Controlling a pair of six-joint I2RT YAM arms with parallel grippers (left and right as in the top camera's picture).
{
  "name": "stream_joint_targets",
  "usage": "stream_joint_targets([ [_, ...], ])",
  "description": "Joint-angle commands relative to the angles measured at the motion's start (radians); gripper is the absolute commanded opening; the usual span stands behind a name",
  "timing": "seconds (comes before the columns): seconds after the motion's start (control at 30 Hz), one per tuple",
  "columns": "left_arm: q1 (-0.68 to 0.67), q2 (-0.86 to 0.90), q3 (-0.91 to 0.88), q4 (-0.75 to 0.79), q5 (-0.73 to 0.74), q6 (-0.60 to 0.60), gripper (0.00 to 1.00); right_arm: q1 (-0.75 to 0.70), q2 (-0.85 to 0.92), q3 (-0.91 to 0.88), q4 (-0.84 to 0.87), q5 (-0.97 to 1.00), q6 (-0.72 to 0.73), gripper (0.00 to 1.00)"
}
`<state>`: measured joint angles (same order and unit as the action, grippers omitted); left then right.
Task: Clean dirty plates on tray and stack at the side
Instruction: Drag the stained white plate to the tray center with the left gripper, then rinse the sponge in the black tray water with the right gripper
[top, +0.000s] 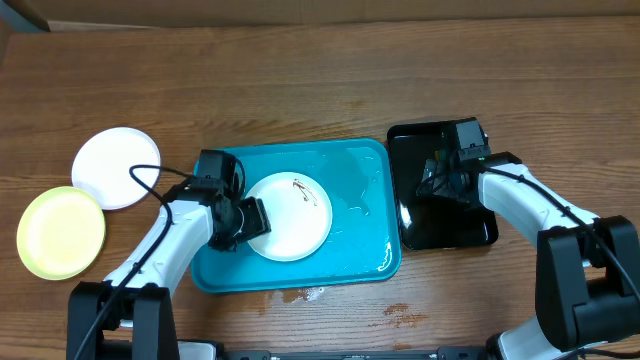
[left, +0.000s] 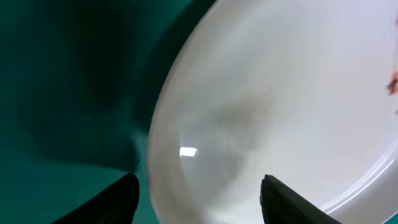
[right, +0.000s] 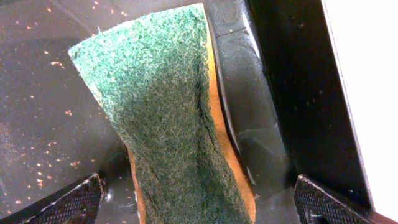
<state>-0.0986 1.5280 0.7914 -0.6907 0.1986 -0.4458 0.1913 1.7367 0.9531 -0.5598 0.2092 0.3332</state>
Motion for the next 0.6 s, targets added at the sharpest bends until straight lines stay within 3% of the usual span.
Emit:
stream_joint_targets([
  [0.0, -0.003, 0.0, -0.005, -0.052, 0.001, 0.028, 0.62, -0.002, -0.002, -0.001, 0.006, 0.014, -0.001, 1.0],
  [0.23, -0.003, 0.002, -0.027, -0.038, 0.0, 0.028, 0.49, -0.002, -0.002, -0.001, 0.006, 0.014, -0.001, 1.0],
  [0.4, -0.003, 0.002, -0.028, 0.014, -0.067, 0.031, 0.28, -0.002, -0.002, -0.001, 0.006, 0.014, -0.001, 1.0],
  [0.57, -0.003, 0.002, -0.028, 0.074, -0.098, 0.108, 0.2, -0.002, -0.002, -0.001, 0.006, 0.014, -0.001, 1.0],
])
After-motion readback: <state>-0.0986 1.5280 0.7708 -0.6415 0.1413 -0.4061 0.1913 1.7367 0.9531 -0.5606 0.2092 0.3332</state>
